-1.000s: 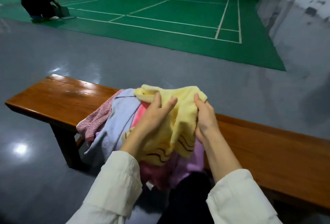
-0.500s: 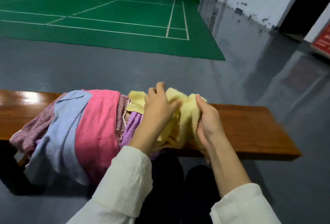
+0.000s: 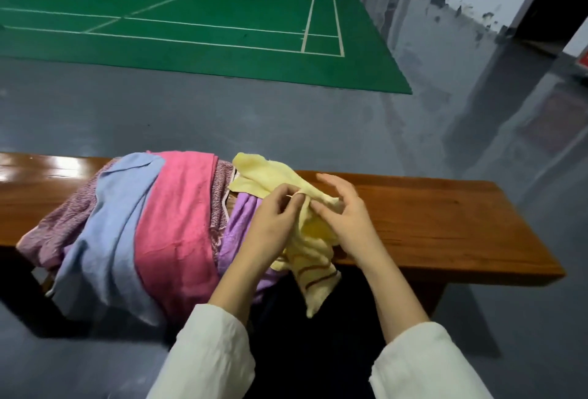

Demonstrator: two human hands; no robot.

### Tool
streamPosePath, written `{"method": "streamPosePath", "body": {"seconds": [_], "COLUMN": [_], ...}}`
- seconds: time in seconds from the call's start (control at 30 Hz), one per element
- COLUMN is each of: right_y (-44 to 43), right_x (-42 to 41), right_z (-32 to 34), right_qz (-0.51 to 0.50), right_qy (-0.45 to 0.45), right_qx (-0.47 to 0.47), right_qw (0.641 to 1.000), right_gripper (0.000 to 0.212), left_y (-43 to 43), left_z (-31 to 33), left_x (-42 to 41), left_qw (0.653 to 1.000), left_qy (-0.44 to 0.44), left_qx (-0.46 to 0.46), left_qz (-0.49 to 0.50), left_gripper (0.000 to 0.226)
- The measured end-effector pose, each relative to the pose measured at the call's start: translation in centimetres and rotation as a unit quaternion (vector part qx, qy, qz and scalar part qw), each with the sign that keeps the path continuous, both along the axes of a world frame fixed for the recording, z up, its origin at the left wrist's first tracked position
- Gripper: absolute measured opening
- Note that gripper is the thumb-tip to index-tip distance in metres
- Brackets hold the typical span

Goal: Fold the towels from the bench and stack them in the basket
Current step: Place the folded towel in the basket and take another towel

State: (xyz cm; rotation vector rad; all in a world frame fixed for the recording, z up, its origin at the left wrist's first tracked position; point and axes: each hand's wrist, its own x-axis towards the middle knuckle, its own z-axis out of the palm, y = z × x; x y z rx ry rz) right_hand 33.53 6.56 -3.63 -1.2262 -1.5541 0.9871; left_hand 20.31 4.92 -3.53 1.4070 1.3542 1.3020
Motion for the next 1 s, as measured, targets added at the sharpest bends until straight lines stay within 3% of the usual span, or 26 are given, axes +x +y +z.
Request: {"method": "streamPosePath", "body": {"seconds": [0.1,0.23,0.37,0.53,0.77,0.83,0.93,1.0], "right_y": [1.2,1.7,1.6,1.4,0.9,0.6,0.2,0.3], "right_x": [-1.3,-1.3,-1.4,0.1,0.6,-0.3,-1.6,-1.8], "right_z": [-0.2,-0.3,-1.0,-1.0,-1.1,-0.4,0.7,1.3], "right_qz": [0.072,0.022,-0.009,-0.108,-0.041,-0.004,0.051,0.064], "right_qy": [-0.020,0.046,0.030,0.120,0.075,0.069,0.047,0.045], "right_qx": [-0.027,-0.004,-0.010,0.019,-0.002,-0.004,0.002,0.006], "right_qw": [0.997,0.999,0.999,0.987,0.996,0.998,0.998,0.997], "right_gripper": [0.016,0.017,0.016,0.014,0.017,0.019,0.022,0.019], "left_y": [0.4,0.9,0.2,-1.2,-0.7,-0.5,-0.4,-0.3], "left_z": [0.4,0.2,-0.1,-1.6,-1.0,0.1,1.2,1.1], "left_x": [-1.9,-5.3,-7.0,-9.7,-8.5,-6.4,-3.6,-2.9], "left_qw": [0.998,0.984,0.974,0.975,0.991,0.993,0.992,0.985], "left_qy": [0.054,0.171,0.222,0.199,0.043,0.077,0.113,0.156], "left_qx": [0.033,0.019,-0.004,-0.033,0.009,0.026,0.042,0.042], "left_qz": [0.014,0.043,0.042,0.091,0.126,0.087,-0.036,-0.065], "left_gripper": [0.019,0.015,0.004,0.012,0.023,0.012,0.044,0.036]}}
